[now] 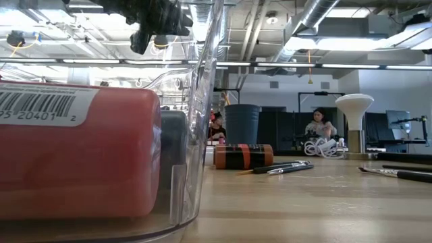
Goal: Pick & Place Paint Supplies
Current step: Put the paint brush into the blue cup
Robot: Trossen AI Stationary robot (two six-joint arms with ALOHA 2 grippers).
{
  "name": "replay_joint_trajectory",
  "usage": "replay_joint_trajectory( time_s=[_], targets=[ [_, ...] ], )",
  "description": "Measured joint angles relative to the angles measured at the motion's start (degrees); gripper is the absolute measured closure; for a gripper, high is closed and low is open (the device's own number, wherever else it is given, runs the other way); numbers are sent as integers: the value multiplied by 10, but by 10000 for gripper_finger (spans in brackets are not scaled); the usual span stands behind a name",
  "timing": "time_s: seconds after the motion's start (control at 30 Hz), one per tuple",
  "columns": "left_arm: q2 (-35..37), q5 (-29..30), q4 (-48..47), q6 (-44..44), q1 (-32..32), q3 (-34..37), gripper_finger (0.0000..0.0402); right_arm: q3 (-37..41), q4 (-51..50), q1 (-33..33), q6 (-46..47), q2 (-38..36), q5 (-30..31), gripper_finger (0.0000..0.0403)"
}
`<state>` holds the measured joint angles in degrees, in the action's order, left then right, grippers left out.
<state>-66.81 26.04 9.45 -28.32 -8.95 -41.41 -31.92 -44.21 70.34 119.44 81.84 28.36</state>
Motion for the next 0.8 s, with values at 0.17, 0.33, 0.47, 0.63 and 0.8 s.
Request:
replay_joint_trajectory(
  time_s=[0.17, 0.33, 0.47, 0.63, 0.8],
  targets=[
    [0, 0, 0, -2, 0, 0, 402, -1, 5, 0, 0, 22, -8, 290],
    [0, 0, 0, -2, -3, 0, 402, -11, 3, 0, 2, 56, -7, 290],
    [0, 0, 1, -2, -3, 0, 402, -28, -14, 0, 10, 64, -14, 290],
    [0, 4, 6, -1, -3, 0, 402, -30, -18, 0, 12, 64, -22, 301],
    [0, 5, 10, -2, -3, 0, 402, -30, -23, 0, 21, 64, -26, 353]
  ],
)
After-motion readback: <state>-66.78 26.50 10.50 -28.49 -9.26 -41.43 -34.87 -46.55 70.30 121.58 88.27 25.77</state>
